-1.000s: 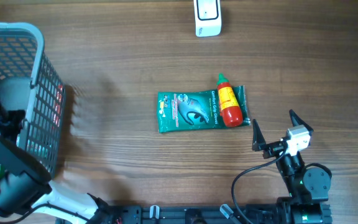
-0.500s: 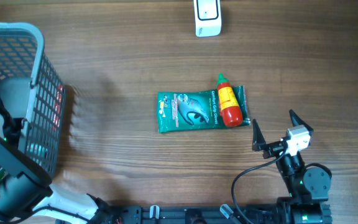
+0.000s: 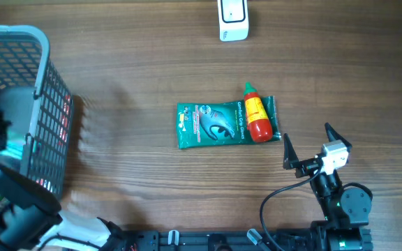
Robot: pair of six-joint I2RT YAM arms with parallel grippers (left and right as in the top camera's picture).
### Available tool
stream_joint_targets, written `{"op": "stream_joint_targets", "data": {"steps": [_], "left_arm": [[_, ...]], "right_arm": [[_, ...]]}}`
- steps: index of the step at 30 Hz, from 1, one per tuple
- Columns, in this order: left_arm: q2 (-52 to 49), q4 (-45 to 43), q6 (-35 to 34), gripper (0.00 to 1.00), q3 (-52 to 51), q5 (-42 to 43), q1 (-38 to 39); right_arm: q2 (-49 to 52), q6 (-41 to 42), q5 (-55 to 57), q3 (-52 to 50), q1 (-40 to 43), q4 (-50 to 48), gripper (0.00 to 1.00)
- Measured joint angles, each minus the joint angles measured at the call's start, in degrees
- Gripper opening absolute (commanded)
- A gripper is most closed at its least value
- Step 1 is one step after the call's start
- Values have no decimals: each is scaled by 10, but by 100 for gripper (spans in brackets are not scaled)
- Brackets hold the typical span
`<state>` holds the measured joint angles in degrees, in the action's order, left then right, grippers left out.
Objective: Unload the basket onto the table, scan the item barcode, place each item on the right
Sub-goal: 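Grasp the tissue pack and place it left of the glove pack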
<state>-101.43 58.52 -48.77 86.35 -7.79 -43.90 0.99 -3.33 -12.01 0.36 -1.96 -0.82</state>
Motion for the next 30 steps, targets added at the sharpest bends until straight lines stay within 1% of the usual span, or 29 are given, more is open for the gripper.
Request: {"op": "stream_joint_targets", "data": {"steps": [4, 6, 10, 18, 24, 30], "left_arm": [[42, 13, 0, 4, 44, 4, 0], [62, 21, 0, 4, 48, 4, 0], [66, 47, 0, 4, 48, 5, 0], [85, 30, 0, 4, 48, 13, 0], [193, -2, 0, 4, 48, 69, 0], [282, -35, 0, 4, 48, 171, 0]], "right_arm": [[0, 0, 0, 0, 0, 0, 100], [0, 0, 0, 0, 0, 0, 100], [0, 0, 0, 0, 0, 0, 100], [0, 0, 0, 0, 0, 0, 100], [0, 0, 0, 0, 0, 0, 100], [0, 0, 0, 0, 0, 0, 100]]}}
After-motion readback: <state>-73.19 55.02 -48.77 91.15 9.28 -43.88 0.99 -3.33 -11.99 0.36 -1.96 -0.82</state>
